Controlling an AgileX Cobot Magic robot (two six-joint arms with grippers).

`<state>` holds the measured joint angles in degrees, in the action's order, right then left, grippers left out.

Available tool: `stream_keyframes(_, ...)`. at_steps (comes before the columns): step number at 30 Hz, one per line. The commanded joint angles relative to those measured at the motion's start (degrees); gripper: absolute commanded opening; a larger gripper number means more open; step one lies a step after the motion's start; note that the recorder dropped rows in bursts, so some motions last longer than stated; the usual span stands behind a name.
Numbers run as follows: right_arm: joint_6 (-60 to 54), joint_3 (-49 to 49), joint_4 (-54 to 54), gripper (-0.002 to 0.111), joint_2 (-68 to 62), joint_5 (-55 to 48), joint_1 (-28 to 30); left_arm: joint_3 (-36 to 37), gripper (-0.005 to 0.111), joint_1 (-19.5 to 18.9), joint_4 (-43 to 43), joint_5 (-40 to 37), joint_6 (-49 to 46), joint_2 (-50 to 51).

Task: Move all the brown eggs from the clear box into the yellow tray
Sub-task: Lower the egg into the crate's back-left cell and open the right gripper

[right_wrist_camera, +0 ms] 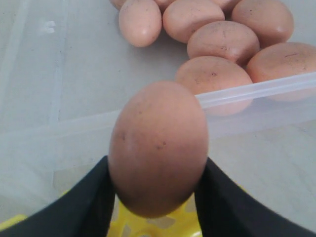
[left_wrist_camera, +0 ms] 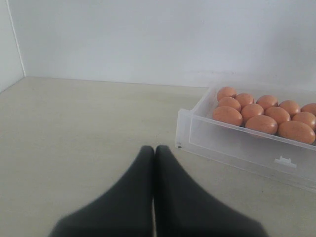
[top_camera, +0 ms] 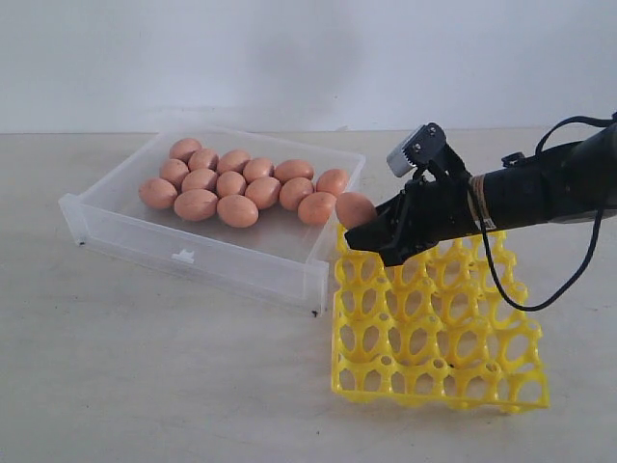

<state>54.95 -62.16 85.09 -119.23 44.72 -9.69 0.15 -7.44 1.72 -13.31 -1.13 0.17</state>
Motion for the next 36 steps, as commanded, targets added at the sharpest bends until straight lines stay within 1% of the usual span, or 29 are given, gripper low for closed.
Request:
stream_keyframes(1,-0.03,-0.32,0.06,0.0,-0.13,0.03,-0.03,-0.15,-0.004,0.31,0.31,0.0,-0.03,-0.17)
stream_keyframes(8,-0.03,-0.32,0.06,0.0,-0.25,0.47,-0.15,-0.15,-0.004,0.31,0.31,0.0,-0.03,-0.17)
stream_keyframes(9,-0.03,-0.32,0.06,0.001,-0.25,1.02,-0.15,-0.15,-0.004,0.31,0.31,0.0,-0.03,-0.17)
stream_keyframes(10,-0.03,-0.32,0.06,0.005,-0.25,1.57,-0.15,-0.15,-0.004,0.31,0.31,0.0,-0.03,-0.17)
stream_keyframes(11,-0.03,-0.32,0.06,0.01,-0.25,1.95,-0.15,-0.15,-0.004,0.31,0.31,0.0,-0.03,-0.17)
stream_keyframes(12,-0.03,-0.32,0.06,0.017,-0.25,2.6,-0.15,-0.15,-0.004,0.31,0.31,0.0,-0.03,-0.17)
stream_keyframes(16,-0.03,-0.32,-0.57,0.054,-0.13,2.77,-0.15,-0.15,-0.004,0.31,0.31,0.0,-0.03,-0.17)
stream_keyframes(18,-0.03,-0.32,-1.14,0.066,-0.13,2.77,-0.15,-0.15,-0.004,0.31,0.31,0.0,-0.03,-0.17)
stream_keyframes(19,-0.03,-0.32,-1.73,0.071,-0.13,2.77,-0.15,-0.15,-0.004,0.31,0.31,0.0,-0.03,-0.17)
stream_keyframes(21,-0.38,-0.32,-3.14,0.073,-0.13,2.77,-0.15,-0.15,-0.004,0.31,0.31,0.0,-0.03,-0.17)
stream_keyframes(28,-2.19,-0.32,-7.14,0.073,0.39,3.02,-0.15,-0.15,-0.004,0.31,0.31,0.0,-0.03,-0.17)
stream_keyframes(32,-3.45,-0.32,-11.11,0.073,3.14,2.52,-0.15,-0.15,-0.004,0.31,0.31,0.0,-0.03,-0.17)
stream_keyframes(34,-3.45,-0.32,-11.15,0.073,5.39,2.52,-0.15,-0.15,-0.004,0.31,0.31,0.0,-0.03,-0.17)
stream_keyframes(35,-2.95,-0.32,-11.15,0.072,6.22,2.52,-0.15,-0.15,-0.004,0.31,0.31,0.0,-0.03,-0.17)
stream_keyframes(36,-1.93,-0.32,-11.15,0.066,8.02,2.52,-0.15,-0.15,-0.004,0.31,0.31,0.0,-0.03,-0.17)
